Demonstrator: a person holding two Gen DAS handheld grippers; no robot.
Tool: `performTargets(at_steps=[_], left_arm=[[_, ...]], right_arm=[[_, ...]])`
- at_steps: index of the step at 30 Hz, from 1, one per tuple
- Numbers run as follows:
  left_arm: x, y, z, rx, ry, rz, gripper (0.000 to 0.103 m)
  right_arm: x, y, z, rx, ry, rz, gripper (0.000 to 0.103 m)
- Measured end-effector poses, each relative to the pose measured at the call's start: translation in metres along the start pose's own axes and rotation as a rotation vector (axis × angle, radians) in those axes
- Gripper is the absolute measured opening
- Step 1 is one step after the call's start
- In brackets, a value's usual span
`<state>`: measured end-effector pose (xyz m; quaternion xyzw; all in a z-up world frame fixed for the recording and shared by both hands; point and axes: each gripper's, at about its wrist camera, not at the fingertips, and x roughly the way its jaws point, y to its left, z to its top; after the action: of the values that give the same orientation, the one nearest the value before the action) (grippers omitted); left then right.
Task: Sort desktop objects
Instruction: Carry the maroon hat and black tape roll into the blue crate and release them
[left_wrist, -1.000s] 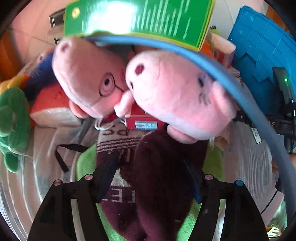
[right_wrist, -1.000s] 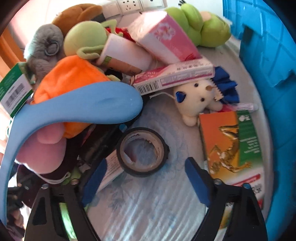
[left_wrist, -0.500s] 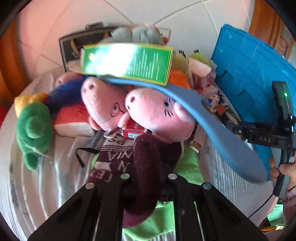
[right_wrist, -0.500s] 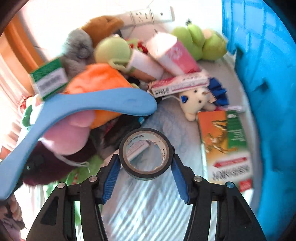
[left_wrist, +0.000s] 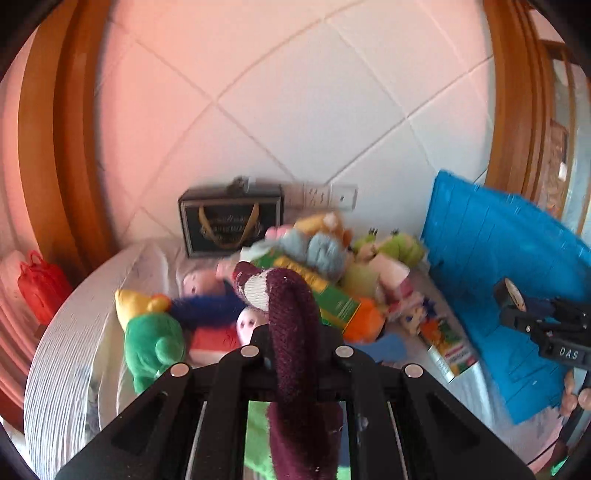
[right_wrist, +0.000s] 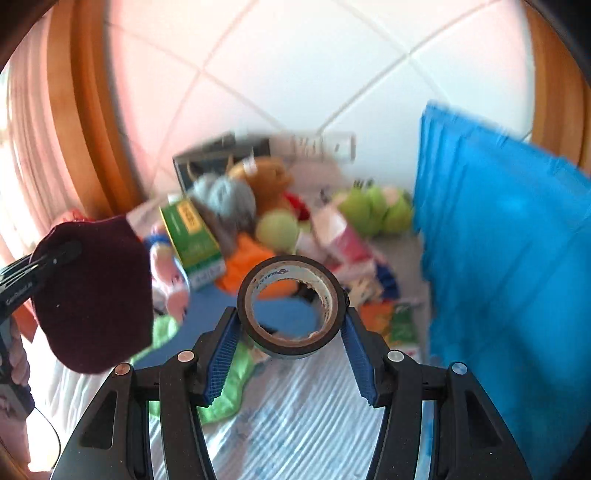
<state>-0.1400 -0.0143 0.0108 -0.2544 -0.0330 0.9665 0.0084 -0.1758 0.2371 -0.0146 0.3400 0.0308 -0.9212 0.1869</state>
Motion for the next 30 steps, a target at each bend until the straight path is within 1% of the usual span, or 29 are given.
performTargets(at_steps=[2, 7, 9, 12, 16, 18, 23, 28, 30], left_arm=[[-0.011, -0.012, 0.015, 0.007, -0.047, -0.042, 0.010], [-0.025, -0.046, 0.053, 0.029, -0.132, -0.138, 0.010], [-0.027, -0.063, 0.068, 0.040, -0.149, -0.169, 0.010], [-0.027, -0.095, 0.087, 0.054, -0.177, -0.240, 0.010], [-0.030, -0.146, 0.115, 0.088, -0.218, -0.339, 0.010], [-0.031, -0.170, 0.126, 0.110, -0.231, -0.373, 0.010], [-0.033, -0.245, 0.150, 0.187, -0.249, -0.466, 0.010], [-0.034, -0.314, 0.165, 0.272, -0.252, -0.542, 0.010], [-0.029, -0.337, 0.167, 0.307, -0.234, -0.568, 0.010]], right_arm=[[-0.023, -0.001, 0.007, -0.001, -0.057, -0.016, 0.055], [-0.089, -0.008, 0.025, 0.018, -0.195, -0.065, 0.055], [-0.114, -0.017, 0.030, 0.025, -0.246, -0.087, 0.055], [-0.145, -0.035, 0.035, 0.056, -0.293, -0.121, 0.055], [-0.183, -0.066, 0.038, 0.091, -0.363, -0.234, 0.055], [-0.195, -0.084, 0.037, 0.114, -0.377, -0.282, 0.055], [-0.216, -0.132, 0.032, 0.189, -0.385, -0.408, 0.055], [-0.224, -0.174, 0.020, 0.275, -0.356, -0.475, 0.055], [-0.220, -0.186, 0.012, 0.297, -0.338, -0.493, 0.055]])
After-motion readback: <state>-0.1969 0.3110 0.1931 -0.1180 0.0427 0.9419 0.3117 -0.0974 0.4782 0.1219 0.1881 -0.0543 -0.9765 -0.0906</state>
